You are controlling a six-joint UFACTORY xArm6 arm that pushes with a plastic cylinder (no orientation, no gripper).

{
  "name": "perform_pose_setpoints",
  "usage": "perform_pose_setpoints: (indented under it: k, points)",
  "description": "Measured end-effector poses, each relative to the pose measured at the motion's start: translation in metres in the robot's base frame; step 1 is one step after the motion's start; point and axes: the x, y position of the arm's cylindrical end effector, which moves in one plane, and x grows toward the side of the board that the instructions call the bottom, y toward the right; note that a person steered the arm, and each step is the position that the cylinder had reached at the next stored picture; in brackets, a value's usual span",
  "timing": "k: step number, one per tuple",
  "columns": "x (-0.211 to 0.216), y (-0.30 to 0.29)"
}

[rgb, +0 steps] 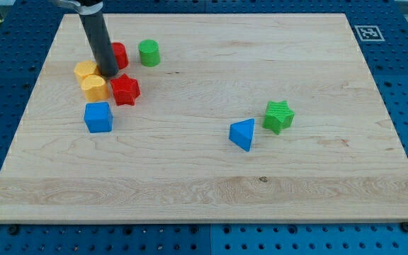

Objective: Move the green circle diagonally to the top right of the red circle

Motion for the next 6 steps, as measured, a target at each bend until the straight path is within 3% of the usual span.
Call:
perform_pose_setpoints:
  k: [3, 6]
  points:
    - [-0.007, 0.049]
    - [-0.075, 0.043]
